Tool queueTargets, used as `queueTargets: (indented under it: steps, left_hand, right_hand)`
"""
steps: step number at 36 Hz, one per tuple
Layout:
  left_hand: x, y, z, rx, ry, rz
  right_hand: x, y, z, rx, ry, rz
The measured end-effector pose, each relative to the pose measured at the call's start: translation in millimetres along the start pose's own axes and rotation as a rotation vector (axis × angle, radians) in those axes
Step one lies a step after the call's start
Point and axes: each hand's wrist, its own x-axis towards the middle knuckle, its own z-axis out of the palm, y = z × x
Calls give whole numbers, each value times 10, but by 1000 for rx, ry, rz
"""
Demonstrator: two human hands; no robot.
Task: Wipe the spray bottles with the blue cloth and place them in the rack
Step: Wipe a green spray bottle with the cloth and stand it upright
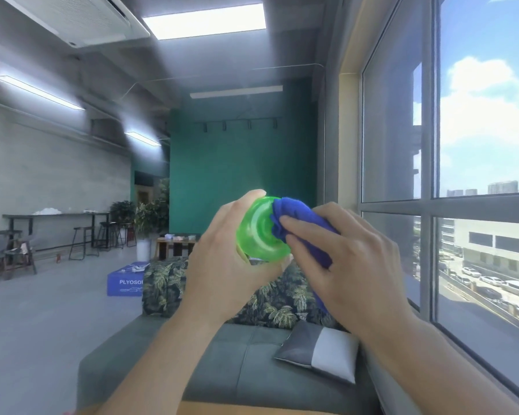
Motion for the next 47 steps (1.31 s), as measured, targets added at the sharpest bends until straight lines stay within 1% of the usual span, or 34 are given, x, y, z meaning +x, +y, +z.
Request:
queueTargets:
  steps: [8, 13, 15, 17, 19, 21, 23, 27, 30, 35, 38, 41, 44, 47]
  left_hand:
    - [-82, -106, 33, -5, -18, -31]
    - [-207, -299, 58, 34, -26, -47]
    - [-280, -359, 87, 19, -10, -62]
    - [-350, -404, 117, 2, -11, -73]
    - [-417, -439, 145, 10, -22, -81]
    - [-501, -474, 162, 10, -42, -83]
    - [-637, -542, 187, 15, -69, -96]
    - [-1097, -773, 245, -13, -147, -236]
    - [-1536, -945, 265, -22, -217, -294]
    - [-2238, -1144, 305, -103, -328, -440]
    - [-2581, -1174, 307, -164, -339, -532]
    - [-2882, -1229, 298, -187, -308, -611]
    - [-3123, -1254, 277, -248, -232, -705]
    - [-3348, -1310, 249, -232, -180, -753]
  right_hand:
    - [-118, -75, 124, 43, -80, -53]
    - [-203, -45, 219, 34, -132, -27]
    - [-259, -36, 265, 86, -130, 6]
    - [-324, -33, 299, 229, -112, 104]
    - [-377, -37, 322, 393, -86, 274]
    - [-443, -34, 372, 497, -96, 448]
    - [-590, -21, 477, 579, -173, 616]
    - [-1078, -77, 703, 811, -352, 993]
    - [-1507, -216, 796, 923, -445, 1191]
    - [-2162, -416, 947, 916, -574, 1386]
    - [-2458, -553, 987, 919, -640, 1444]
    - [-2687, -708, 1009, 911, -682, 1483]
    - [-2895, -874, 1048, 910, -732, 1522]
    - [-3100, -1044, 1095, 933, -785, 1553]
